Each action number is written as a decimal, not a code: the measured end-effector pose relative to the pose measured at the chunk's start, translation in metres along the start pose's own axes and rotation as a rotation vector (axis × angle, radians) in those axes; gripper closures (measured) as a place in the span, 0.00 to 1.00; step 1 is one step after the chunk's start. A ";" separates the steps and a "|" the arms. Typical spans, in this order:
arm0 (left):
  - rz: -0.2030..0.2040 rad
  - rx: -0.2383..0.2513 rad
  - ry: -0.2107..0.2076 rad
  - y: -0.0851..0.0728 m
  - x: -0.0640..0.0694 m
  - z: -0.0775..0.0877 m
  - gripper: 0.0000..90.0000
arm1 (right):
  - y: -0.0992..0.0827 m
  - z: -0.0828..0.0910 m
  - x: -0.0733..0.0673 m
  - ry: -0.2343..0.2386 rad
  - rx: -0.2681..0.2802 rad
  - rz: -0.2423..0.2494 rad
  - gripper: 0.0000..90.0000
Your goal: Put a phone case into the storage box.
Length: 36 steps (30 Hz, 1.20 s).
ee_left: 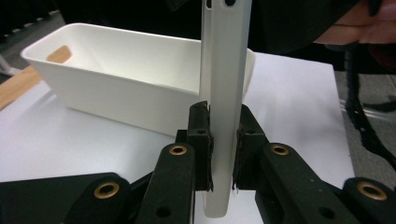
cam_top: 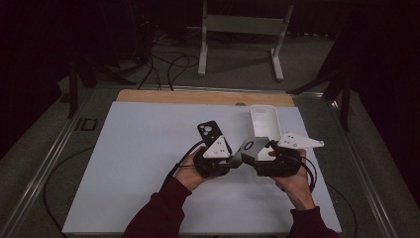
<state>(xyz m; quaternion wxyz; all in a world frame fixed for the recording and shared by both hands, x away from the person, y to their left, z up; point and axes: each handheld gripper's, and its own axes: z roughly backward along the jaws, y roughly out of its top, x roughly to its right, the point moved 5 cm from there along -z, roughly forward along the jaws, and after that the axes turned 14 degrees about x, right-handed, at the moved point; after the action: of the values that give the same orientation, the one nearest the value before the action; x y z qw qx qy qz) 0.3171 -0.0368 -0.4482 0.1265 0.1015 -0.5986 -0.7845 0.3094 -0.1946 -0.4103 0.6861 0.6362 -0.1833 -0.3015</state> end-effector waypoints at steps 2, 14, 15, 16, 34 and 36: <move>0.003 0.001 0.021 0.000 -0.003 0.001 0.90 | 0.002 0.002 0.001 -0.025 0.006 -0.001 0.19; 0.036 0.005 0.164 -0.002 -0.016 0.001 0.90 | 0.011 0.004 0.006 -0.158 0.075 -0.050 0.12; 0.039 0.007 0.171 -0.003 -0.017 0.001 0.90 | 0.012 0.003 0.005 -0.161 0.080 -0.060 0.12; 0.044 0.006 0.172 -0.003 -0.017 0.001 0.90 | 0.013 0.002 0.005 -0.163 0.083 -0.062 0.12; 0.073 0.033 0.169 -0.004 -0.010 -0.004 0.90 | 0.017 -0.023 0.004 -0.232 0.146 -0.150 0.14; 0.072 0.033 0.164 -0.004 -0.009 -0.006 0.90 | 0.017 -0.024 0.004 -0.235 0.146 -0.154 0.15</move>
<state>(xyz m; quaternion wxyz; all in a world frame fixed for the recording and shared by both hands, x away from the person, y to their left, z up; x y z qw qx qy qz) 0.3271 -0.0380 -0.4534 0.2014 0.1459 -0.6024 -0.7585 0.3305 -0.1785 -0.3972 0.5867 0.6569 -0.2344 -0.4114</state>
